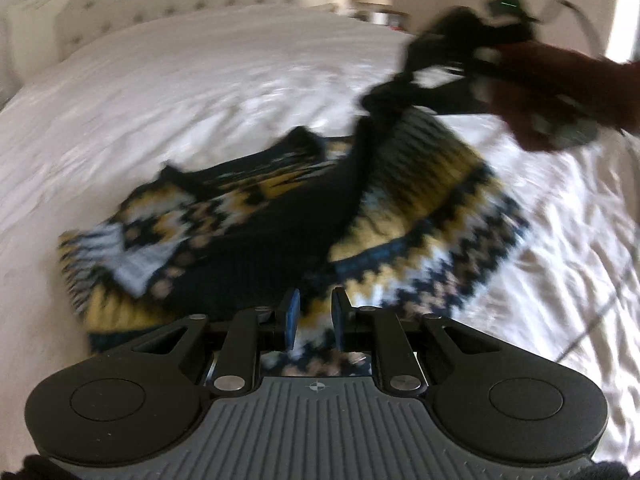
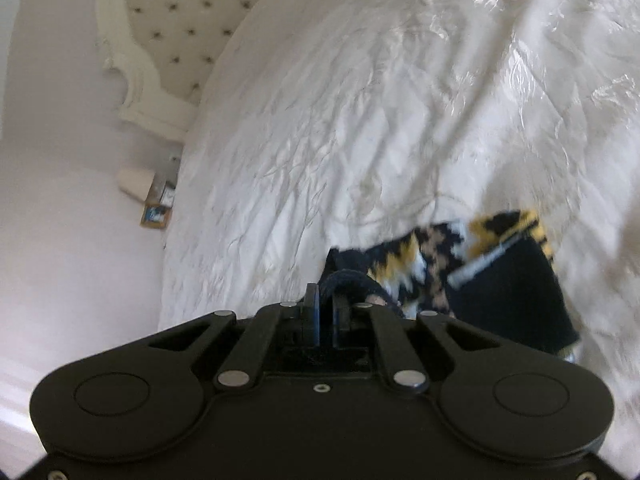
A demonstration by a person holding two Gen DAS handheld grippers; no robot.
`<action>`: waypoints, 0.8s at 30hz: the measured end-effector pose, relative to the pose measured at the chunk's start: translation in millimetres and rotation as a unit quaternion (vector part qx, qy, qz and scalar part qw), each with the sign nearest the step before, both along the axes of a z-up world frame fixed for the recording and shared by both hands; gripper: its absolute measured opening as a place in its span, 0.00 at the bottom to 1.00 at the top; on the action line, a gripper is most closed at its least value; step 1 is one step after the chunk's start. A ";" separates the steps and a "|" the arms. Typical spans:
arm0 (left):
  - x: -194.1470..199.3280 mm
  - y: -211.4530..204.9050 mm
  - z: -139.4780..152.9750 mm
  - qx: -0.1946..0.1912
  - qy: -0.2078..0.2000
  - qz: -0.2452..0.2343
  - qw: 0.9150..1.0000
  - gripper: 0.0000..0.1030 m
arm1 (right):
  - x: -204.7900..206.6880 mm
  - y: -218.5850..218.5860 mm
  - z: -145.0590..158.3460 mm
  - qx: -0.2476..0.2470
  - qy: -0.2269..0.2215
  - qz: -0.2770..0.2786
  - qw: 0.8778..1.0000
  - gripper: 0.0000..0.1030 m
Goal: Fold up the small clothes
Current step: 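Lay the hem down and press the fold flat with both grippers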
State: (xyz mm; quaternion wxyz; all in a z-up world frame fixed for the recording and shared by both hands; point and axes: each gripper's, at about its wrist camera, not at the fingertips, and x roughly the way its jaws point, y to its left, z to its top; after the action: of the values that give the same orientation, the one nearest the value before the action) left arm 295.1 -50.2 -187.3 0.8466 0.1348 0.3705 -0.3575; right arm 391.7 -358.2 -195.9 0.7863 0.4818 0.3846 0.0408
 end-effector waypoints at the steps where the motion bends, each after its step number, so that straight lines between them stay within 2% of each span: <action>1: -0.6 -2.9 -1.5 -0.002 0.000 -0.018 1.000 0.16 | 3.6 -0.8 -3.8 0.005 0.005 -0.006 1.000 0.14; 3: -3.0 -10.6 -5.5 0.001 0.000 -0.057 0.998 0.16 | 8.3 -1.6 -10.9 0.014 0.017 -0.016 1.000 0.14; 7: -4.7 -27.1 -19.5 0.042 -0.005 -0.087 0.995 0.17 | 8.1 -3.6 -21.2 0.020 0.029 -0.031 0.999 0.14; 9: 4.0 -32.4 -30.8 0.068 0.005 -0.062 0.996 0.17 | 5.4 -5.7 -23.7 0.023 0.029 -0.037 0.999 0.14; 12: 23.5 -23.4 -35.9 0.051 0.030 0.006 0.998 0.17 | 3.1 -7.8 -24.0 0.020 0.030 -0.039 0.999 0.14; 16: 49.6 -13.4 -22.1 0.052 -0.004 0.062 0.997 0.17 | -0.9 -7.2 -15.8 -0.013 0.026 -0.018 0.999 0.15; 19: 83.3 -3.6 -10.6 0.043 -0.010 0.095 0.995 0.17 | -2.5 -6.0 -13.2 -0.037 0.028 -0.007 0.999 0.18; 22: 124.5 -1.0 -8.3 0.059 -0.006 0.118 0.991 0.17 | -3.9 -6.1 -11.4 -0.059 0.030 -0.003 0.998 0.19; 24: 146.1 2.5 -7.6 0.076 -0.005 0.135 0.988 0.17 | -4.1 -4.8 -9.2 -0.073 0.028 0.000 0.997 0.24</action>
State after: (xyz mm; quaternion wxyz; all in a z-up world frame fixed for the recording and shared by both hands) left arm 441.2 -47.7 -194.9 0.8764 0.1494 0.4068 -0.2099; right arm 387.6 -362.9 -205.0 0.8084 0.4236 0.4086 -0.0007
